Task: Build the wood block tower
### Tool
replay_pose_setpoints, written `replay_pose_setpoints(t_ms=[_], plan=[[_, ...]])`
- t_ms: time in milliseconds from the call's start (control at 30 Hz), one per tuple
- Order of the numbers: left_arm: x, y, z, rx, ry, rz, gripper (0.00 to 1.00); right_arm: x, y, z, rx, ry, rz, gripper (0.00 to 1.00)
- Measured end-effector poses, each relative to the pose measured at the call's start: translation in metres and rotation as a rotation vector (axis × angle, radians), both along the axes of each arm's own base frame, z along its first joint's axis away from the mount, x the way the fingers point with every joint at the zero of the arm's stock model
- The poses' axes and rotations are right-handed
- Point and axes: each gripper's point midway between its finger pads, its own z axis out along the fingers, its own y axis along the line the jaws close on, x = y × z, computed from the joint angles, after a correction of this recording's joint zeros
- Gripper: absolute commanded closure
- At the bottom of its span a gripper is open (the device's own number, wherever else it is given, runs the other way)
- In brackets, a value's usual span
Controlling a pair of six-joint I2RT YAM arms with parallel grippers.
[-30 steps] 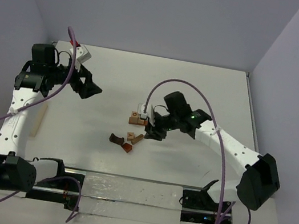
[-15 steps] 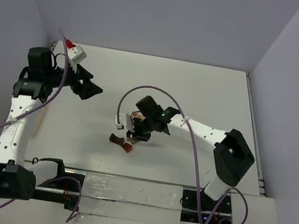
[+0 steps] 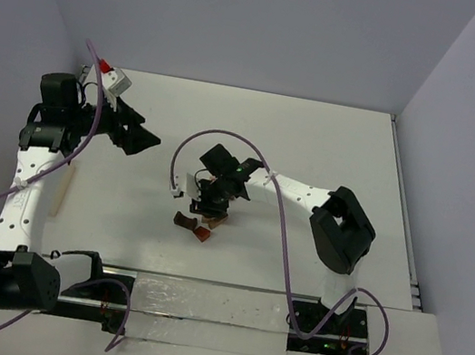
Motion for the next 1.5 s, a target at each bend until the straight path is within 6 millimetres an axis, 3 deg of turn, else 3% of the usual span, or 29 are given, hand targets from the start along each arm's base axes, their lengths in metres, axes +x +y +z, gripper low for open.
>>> replay_pose_setpoints(t_ms=[833, 1200, 1367, 1500], plan=[[0.004, 0.001, -0.002, -0.029, 0.024, -0.007, 0.01, -0.006, -0.001, -0.027, -0.065, 0.049, 0.030, 0.43], [0.004, 0.002, -0.002, -0.025, 0.019, -0.008, 0.01, -0.010, -0.003, -0.035, -0.091, 0.071, 0.039, 0.72], [0.004, 0.002, -0.003, -0.022, 0.018, -0.010, 0.01, -0.013, -0.006, -0.024, -0.086, 0.071, 0.037, 0.78], [0.006, 0.002, -0.004, -0.016, 0.016, -0.015, 0.01, -0.011, -0.011, 0.020, -0.024, 0.025, 0.024, 0.81]])
